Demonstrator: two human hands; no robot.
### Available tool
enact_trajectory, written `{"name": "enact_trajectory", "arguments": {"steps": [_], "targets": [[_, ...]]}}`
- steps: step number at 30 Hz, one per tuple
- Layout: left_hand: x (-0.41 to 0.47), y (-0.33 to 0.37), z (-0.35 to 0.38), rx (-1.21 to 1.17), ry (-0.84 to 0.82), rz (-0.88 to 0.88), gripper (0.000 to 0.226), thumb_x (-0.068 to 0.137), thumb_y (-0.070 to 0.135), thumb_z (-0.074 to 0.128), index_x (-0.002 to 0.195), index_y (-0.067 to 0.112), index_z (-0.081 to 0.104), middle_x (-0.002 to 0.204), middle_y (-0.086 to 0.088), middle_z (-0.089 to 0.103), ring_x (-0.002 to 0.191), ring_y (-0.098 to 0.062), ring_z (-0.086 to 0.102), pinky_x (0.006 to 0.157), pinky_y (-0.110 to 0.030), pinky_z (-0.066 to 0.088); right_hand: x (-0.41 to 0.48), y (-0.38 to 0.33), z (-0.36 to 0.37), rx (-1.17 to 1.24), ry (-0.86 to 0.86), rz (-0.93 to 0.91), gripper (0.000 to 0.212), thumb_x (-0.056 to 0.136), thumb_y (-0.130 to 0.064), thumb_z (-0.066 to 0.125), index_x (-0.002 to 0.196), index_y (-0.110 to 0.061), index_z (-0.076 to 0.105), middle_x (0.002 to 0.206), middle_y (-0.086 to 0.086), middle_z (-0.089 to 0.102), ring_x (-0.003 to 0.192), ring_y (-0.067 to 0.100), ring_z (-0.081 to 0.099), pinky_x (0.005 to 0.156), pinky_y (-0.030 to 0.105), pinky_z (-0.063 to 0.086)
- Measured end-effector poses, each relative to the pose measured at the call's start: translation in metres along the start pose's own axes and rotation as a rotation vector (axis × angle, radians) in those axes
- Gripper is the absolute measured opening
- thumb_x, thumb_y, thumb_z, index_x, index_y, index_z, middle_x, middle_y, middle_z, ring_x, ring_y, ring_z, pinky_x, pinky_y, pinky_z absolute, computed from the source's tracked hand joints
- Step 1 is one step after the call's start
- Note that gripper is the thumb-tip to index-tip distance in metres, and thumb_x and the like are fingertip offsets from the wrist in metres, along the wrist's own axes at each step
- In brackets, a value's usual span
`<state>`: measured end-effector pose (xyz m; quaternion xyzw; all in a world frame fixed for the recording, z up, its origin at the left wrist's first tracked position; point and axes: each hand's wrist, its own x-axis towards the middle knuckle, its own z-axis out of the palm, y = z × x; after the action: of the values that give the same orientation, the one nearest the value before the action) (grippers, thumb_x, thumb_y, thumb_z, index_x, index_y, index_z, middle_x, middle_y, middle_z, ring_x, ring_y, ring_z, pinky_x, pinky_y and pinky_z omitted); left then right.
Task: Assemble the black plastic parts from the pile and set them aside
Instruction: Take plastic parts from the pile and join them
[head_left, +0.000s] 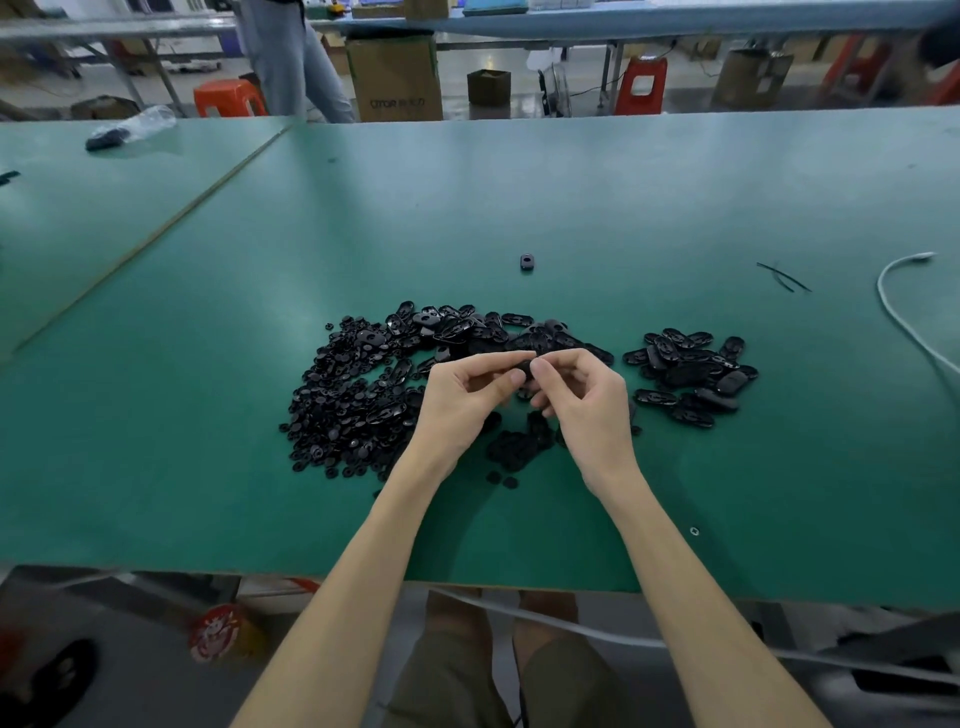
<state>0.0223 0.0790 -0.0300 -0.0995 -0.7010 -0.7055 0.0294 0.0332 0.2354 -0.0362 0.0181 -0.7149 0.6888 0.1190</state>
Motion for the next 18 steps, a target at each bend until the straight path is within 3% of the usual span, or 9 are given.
{"name": "enact_trajectory", "arguments": {"steps": [2, 4, 8, 18], "targets": [[0.0002, -0.0016, -0.0001, 0.031, -0.009, 0.014, 0.027, 0.093, 0.004, 0.073, 0.117, 0.016, 0.078, 0.103, -0.02, 0.076, 0.089, -0.036, 0.067, 0.089, -0.044, 0.057, 0.0002, 0.0003, 0.0, 0.002, 0.013, -0.002, 0.006, 0.1, -0.022, 0.071, 0.095, -0.02, 0.072, 0.081, 0.0, 0.077, 0.068, 0.012, 0.069, 0.063, 0.027, 0.055], [0.0003, -0.0022, -0.0002, 0.045, -0.011, 0.029, 0.028, 0.093, 0.004, 0.073, 0.117, 0.018, 0.078, 0.104, -0.019, 0.077, 0.092, -0.041, 0.068, 0.088, -0.045, 0.058, -0.0001, 0.0004, 0.0001, 0.001, 0.016, -0.009, 0.006, 0.1, -0.023, 0.07, 0.095, -0.022, 0.072, 0.081, -0.002, 0.077, 0.069, 0.01, 0.069, 0.063, 0.025, 0.056], [-0.0002, -0.001, -0.0008, 0.035, -0.02, 0.049, 0.026, 0.092, 0.008, 0.076, 0.115, 0.02, 0.079, 0.103, -0.002, 0.08, 0.09, -0.017, 0.072, 0.081, -0.025, 0.058, 0.0, -0.0005, -0.0005, 0.002, 0.018, -0.028, 0.005, 0.1, -0.023, 0.071, 0.095, -0.023, 0.073, 0.078, -0.006, 0.075, 0.071, 0.006, 0.068, 0.063, 0.023, 0.055], [-0.0003, -0.0014, -0.0006, 0.024, -0.016, 0.037, 0.025, 0.092, 0.005, 0.075, 0.115, 0.014, 0.079, 0.098, -0.007, 0.08, 0.086, -0.013, 0.072, 0.081, -0.023, 0.057, 0.0013, 0.0026, -0.0019, 0.044, 0.041, -0.02, 0.008, 0.096, -0.022, 0.076, 0.089, -0.02, 0.075, 0.076, 0.001, 0.076, 0.069, 0.01, 0.069, 0.061, 0.024, 0.055]]}}
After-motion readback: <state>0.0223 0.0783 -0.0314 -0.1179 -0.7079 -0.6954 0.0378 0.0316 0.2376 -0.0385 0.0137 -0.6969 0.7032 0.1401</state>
